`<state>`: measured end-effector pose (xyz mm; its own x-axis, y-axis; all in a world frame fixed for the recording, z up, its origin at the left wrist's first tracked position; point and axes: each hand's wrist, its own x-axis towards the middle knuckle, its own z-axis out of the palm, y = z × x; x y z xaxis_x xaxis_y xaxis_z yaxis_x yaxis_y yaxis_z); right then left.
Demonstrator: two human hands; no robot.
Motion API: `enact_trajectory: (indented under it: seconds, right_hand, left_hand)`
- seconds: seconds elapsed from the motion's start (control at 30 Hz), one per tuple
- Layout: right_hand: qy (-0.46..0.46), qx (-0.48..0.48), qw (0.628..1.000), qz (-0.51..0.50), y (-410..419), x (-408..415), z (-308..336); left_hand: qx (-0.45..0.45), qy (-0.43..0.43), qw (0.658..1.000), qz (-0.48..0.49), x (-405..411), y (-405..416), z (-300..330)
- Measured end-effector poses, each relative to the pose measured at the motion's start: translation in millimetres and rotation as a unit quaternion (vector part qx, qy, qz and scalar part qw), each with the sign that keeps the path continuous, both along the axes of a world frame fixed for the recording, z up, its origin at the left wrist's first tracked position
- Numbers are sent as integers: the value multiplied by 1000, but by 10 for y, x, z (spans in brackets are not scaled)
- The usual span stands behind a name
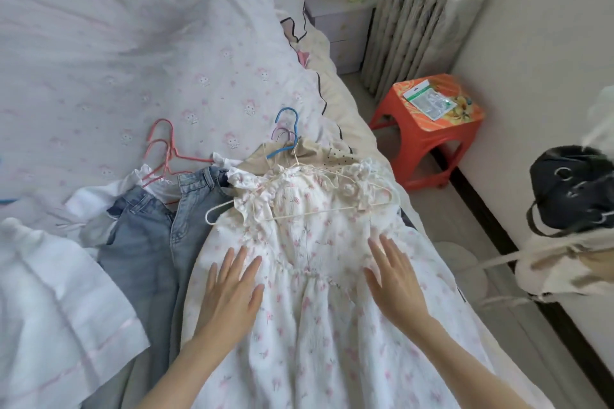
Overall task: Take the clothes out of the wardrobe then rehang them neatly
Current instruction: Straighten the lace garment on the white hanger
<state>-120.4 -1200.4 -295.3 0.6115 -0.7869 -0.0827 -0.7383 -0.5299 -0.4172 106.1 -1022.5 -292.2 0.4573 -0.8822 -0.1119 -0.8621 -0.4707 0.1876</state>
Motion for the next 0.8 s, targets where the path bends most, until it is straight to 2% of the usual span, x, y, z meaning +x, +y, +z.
enact_trajectory:
  seconds: [0.07,0.17,0.43,0.6,0.7,0.8]
  right_hand:
    - [20,-5,1000,-6,334,-323,89]
    - [42,-18,998,-36,770,-776,279]
    - [36,-59,980,-187,1864,-1892,665]
    - [35,-42,948,-313,2754,-2470,722]
    - [61,-45,920,-385,3307,-2869,810]
    - [95,-48,887,-450,3873,-3283,913]
  left_hand:
    - [20,12,1000,-11,-350,216,79]
    - [31,11,996,-81,-815,492,194]
    - [-13,34,970,-241,-1640,728,546]
    - [26,43,944,-327,-2067,1116,529]
    - [55,34,916,-397,-2256,1276,504]
    - [54,64,897,-435,-2532,1317,588]
